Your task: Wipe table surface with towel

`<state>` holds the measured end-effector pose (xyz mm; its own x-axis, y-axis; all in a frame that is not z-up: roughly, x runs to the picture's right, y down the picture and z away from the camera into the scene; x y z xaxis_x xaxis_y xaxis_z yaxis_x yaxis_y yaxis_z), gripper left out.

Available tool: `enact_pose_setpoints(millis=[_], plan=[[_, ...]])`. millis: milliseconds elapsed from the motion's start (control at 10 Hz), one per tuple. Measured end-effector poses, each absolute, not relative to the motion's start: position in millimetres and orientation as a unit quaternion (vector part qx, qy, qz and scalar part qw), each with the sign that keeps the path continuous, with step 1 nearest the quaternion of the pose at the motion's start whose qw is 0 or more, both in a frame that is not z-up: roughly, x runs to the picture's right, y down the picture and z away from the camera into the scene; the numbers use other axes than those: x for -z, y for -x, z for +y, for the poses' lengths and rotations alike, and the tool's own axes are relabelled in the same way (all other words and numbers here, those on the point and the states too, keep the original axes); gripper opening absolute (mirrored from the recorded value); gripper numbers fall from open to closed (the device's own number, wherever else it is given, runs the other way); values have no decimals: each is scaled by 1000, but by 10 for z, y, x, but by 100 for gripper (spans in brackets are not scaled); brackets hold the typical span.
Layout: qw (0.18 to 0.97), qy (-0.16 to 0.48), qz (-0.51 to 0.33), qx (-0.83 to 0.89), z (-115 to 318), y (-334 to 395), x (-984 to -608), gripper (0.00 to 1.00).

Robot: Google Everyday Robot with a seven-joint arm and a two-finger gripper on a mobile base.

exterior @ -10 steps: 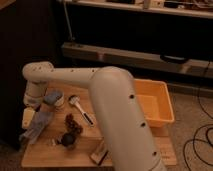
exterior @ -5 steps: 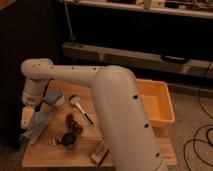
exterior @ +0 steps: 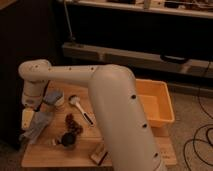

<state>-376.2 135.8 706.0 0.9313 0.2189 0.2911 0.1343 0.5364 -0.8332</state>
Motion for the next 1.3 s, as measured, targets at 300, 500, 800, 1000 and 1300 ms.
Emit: enact_pose_setpoints(millis=[300,500,800,1000,1300], plan=[[878,456,-140,-29,1696,3771,-7430,80],[886,434,-159,-42,1864,3737,-7691,80],[899,401,-174,-29,1892,3833,-7811,77],[907,382,-174,-9,1900,3923,-7938,57],[904,389,-178,5,2073,3930,-8244,27]])
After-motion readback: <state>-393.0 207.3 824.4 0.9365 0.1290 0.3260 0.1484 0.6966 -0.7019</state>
